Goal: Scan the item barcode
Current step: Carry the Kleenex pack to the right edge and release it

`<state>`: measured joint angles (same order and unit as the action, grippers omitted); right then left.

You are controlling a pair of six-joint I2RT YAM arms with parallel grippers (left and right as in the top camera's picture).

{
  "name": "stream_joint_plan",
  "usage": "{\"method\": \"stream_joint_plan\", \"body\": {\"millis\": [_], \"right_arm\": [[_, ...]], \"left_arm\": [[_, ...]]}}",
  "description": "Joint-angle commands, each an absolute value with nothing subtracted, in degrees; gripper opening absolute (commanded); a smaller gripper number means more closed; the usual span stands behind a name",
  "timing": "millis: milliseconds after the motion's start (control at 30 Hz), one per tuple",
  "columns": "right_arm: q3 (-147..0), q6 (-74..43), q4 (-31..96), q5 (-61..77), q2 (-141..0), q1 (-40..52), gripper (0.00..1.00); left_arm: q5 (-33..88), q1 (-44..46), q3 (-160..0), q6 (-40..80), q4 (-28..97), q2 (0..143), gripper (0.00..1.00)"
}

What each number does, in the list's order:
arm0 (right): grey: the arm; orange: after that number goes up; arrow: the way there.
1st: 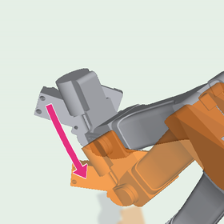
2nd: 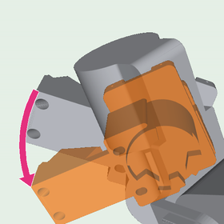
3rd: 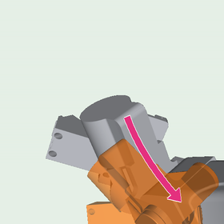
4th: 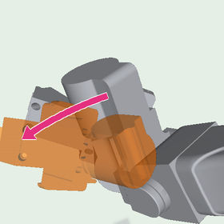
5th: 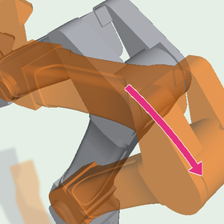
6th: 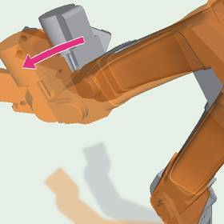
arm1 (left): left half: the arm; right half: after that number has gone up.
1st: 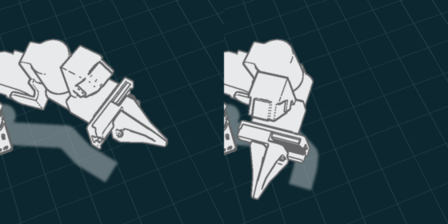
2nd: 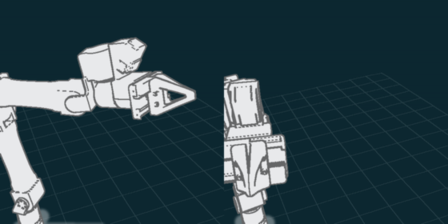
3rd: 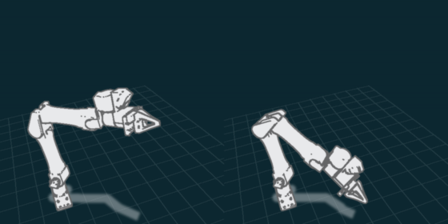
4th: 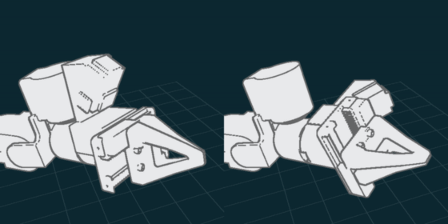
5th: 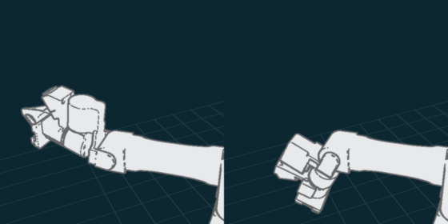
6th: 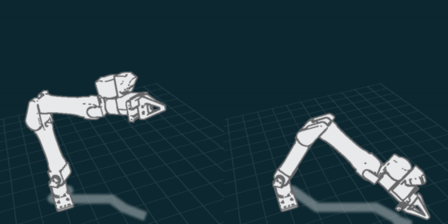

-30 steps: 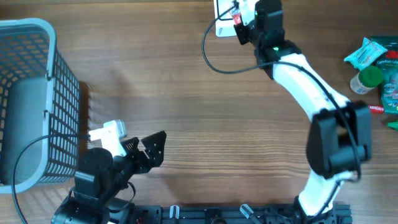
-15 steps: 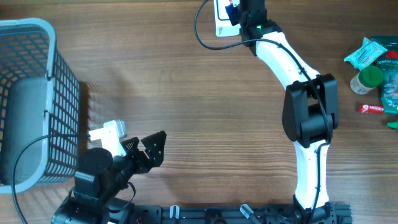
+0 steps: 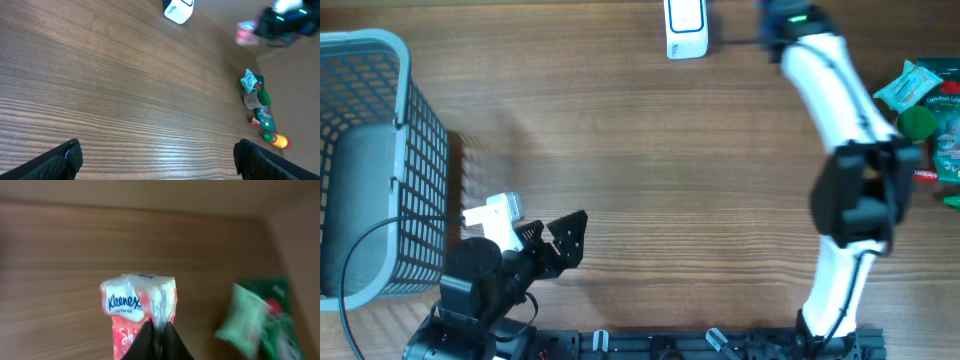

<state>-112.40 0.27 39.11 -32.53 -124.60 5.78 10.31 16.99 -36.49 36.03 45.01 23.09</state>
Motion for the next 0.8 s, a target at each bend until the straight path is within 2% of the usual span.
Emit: {"method": "stream_joint_plan", "body": {"millis": [0, 133, 300, 600, 633, 667, 700, 767], "right_arm": [[-113.0, -11.9, 42.3, -35.6, -123.3, -6.2, 0.04], [-112.9, -23.0, 41.7, -33.2, -123.3, -17.0, 0.04], [-112.7, -22.6, 44.0, -18.8, -124.0, -26.9, 0.04], [-106.0, -22.7, 43.9, -16.0, -125.8, -31.2, 0.06], [-105.5, -23.1, 44.0, -17.2, -125.8, -31.2, 0.14], [-105.5, -23.6, 44.1, -17.7, -125.8, -31.2, 0.36], [-105.5, -24.3, 44.2, -18.1, -125.8, -31.2, 0.51], [-105.9, -24.4, 44.7, -18.1, -124.9, -31.2, 0.69]], "left_arm": [[9.9, 17.4, -36.5, 34.9, 44.9, 23.1, 1.0], [9.9, 17.4, -36.5, 34.9, 44.9, 23.1, 1.0], [9.9, 17.4, -36.5, 34.9, 44.9, 23.1, 1.0], [9.9, 17.4, -36.5, 34.9, 44.9, 23.1, 1.0], [9.9, 17.4, -36.5, 34.9, 44.9, 23.1, 1.0], [9.9, 17.4, -36.5, 34.9, 44.9, 23.1, 1.0], [9.9, 17.4, -36.5, 34.9, 44.9, 23.1, 1.0], [9.9, 17.4, -36.5, 34.9, 44.9, 23.1, 1.0]]}}
